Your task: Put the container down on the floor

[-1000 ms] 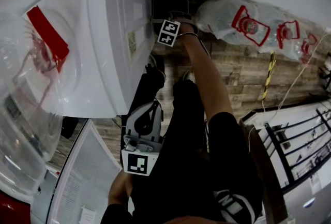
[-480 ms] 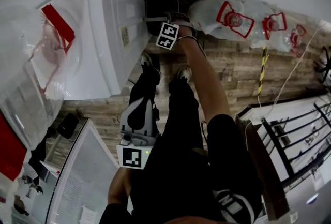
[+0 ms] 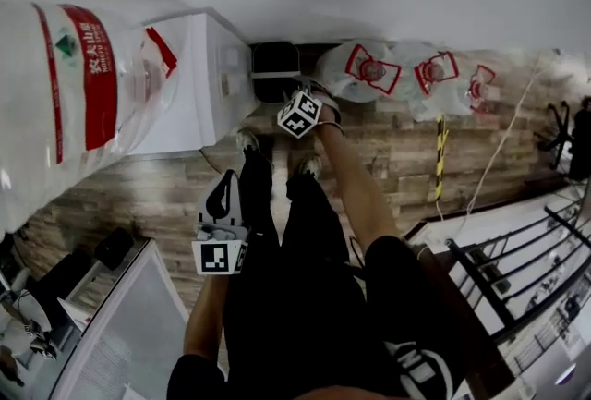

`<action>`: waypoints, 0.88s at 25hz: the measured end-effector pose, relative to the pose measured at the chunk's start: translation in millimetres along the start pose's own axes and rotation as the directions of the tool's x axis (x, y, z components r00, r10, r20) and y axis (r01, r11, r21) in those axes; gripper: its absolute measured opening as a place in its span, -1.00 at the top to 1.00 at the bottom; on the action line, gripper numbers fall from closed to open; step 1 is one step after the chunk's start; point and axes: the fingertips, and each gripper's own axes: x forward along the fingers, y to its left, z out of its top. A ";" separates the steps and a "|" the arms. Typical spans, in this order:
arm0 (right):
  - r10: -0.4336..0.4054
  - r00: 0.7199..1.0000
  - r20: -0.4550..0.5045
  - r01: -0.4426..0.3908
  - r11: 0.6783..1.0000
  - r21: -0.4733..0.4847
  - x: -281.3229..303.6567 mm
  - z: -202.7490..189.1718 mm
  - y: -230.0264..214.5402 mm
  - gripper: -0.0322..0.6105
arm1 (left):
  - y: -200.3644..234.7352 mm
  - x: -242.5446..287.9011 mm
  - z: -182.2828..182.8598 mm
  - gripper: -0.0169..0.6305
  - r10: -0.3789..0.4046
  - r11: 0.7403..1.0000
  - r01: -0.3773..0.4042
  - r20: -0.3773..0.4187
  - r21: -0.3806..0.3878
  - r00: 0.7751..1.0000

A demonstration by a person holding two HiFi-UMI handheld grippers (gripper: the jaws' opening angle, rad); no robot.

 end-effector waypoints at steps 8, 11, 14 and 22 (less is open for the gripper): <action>-0.017 0.994 0.111 -0.011 0.969 0.248 -123.3 17.5 12.0 0.67 | 14.8 -30.9 30.6 0.87 0.079 0.995 -0.081 0.036 0.065 0.996; -0.005 0.984 0.181 -0.058 0.938 0.342 -167.7 35.1 11.4 0.72 | 15.7 -37.3 57.4 0.87 0.082 0.993 -0.087 0.065 0.080 0.995; -0.019 0.963 0.268 -0.102 0.896 0.433 -214.1 54.6 5.3 0.75 | 17.7 -37.9 78.8 0.87 0.079 0.993 -0.087 0.094 0.076 0.992; -0.206 0.912 0.355 -0.028 0.831 0.555 -334.8 88.6 16.0 0.78 | 18.6 -52.8 135.8 0.87 0.055 0.998 -0.060 0.140 0.031 0.989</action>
